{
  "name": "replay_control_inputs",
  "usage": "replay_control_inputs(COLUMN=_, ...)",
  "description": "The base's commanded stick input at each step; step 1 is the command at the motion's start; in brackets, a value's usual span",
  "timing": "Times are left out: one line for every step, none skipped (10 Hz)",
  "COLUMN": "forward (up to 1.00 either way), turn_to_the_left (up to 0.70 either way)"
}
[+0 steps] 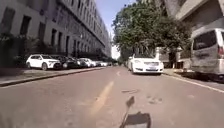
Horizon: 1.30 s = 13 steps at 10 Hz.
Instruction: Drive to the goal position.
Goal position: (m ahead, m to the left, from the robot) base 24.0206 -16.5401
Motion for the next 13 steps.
replay_control_inputs(forward=0.7, turn_to_the_left=0.0)
replay_control_inputs(forward=0.7, turn_to_the_left=0.0)
replay_control_inputs(forward=0.7, turn_to_the_left=0.0)
replay_control_inputs(forward=0.7, turn_to_the_left=0.0)
replay_control_inputs(forward=0.7, turn_to_the_left=0.0)
replay_control_inputs(forward=0.7, turn_to_the_left=0.0)
replay_control_inputs(forward=0.7, turn_to_the_left=0.0)
replay_control_inputs(forward=0.7, turn_to_the_left=0.0)
replay_control_inputs(forward=0.7, turn_to_the_left=0.0)
replay_control_inputs(forward=0.7, turn_to_the_left=0.0)
replay_control_inputs(forward=0.7, turn_to_the_left=0.0)
replay_control_inputs(forward=0.7, turn_to_the_left=0.0)
replay_control_inputs(forward=0.7, turn_to_the_left=0.0)
